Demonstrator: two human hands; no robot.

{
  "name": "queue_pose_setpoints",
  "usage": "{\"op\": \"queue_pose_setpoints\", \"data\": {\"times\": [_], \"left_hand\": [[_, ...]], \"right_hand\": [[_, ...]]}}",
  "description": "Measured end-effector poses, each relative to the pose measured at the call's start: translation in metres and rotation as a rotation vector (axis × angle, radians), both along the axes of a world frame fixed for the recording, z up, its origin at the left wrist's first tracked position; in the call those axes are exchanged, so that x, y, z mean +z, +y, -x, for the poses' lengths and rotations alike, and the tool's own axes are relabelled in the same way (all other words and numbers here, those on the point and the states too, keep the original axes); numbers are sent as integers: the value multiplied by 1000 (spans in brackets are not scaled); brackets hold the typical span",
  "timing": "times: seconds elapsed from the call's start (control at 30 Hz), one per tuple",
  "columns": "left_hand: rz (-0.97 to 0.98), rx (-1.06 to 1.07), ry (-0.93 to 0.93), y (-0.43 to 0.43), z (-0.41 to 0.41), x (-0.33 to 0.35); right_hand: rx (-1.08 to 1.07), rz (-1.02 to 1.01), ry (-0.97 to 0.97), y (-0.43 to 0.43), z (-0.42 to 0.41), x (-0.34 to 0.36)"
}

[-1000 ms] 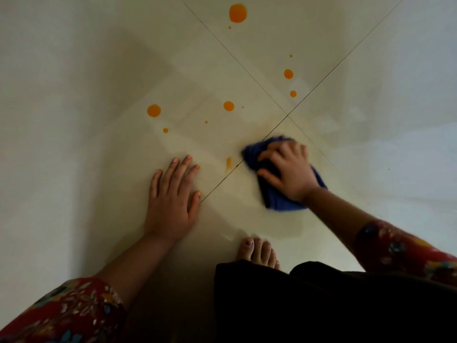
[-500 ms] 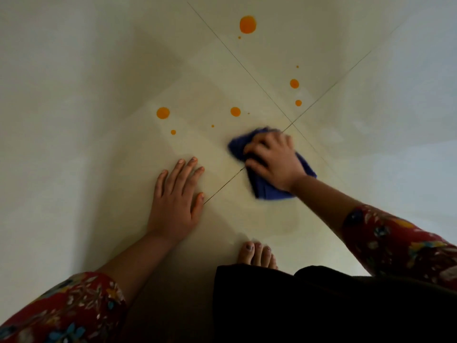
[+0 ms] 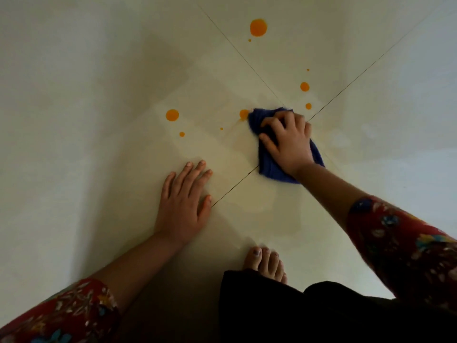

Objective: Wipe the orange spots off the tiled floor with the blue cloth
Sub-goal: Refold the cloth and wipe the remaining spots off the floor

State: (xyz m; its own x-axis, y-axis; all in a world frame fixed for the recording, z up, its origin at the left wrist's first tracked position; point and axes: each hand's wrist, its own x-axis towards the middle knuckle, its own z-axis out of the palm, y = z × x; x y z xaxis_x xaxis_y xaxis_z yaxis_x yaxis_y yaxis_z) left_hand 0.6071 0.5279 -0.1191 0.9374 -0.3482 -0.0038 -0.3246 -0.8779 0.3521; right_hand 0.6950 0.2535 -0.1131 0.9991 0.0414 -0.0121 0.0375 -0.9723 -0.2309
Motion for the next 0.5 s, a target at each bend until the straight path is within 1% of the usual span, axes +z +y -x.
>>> {"op": "queue_pose_setpoints", "data": {"times": [0.03, 0.07, 0.13, 0.17, 0.2, 0.23, 0.27, 0.33, 0.37, 0.4, 0.43, 0.5], "left_hand": [[30, 14, -11, -2, -4, 2], [59, 28, -31, -4, -10, 6], [102, 47, -70, -10, -30, 13], [107, 44, -74, -14, -41, 16], [103, 28, -67, -18, -53, 16], [92, 9, -48, -22, -63, 15], [76, -6, -16, -27, -73, 14], [34, -24, 54, -38, -93, 12], [18, -25, 86, -44, -103, 13], [8, -28, 117, -50, -112, 15], [-1, -32, 148, -55, -120, 16], [-42, -53, 188, -64, -132, 17]], "right_hand": [[-21, 10, -18, 12, 8, 0], [53, 9, -38, 22, 23, -1], [366, 14, -33, 20, 57, -2], [474, 16, -12, 7, 66, -2], [496, 10, -9, -10, 67, -2], [404, 0, -11, -27, 63, -2], [216, -4, -27, -41, 55, -2], [-234, 12, -51, -61, 27, -3], [-386, 15, -43, -61, 14, -4], [-460, 17, -42, -53, 6, -4], [-454, 20, -47, -42, 4, -4], [-266, 25, -45, -26, 16, -4]]}}
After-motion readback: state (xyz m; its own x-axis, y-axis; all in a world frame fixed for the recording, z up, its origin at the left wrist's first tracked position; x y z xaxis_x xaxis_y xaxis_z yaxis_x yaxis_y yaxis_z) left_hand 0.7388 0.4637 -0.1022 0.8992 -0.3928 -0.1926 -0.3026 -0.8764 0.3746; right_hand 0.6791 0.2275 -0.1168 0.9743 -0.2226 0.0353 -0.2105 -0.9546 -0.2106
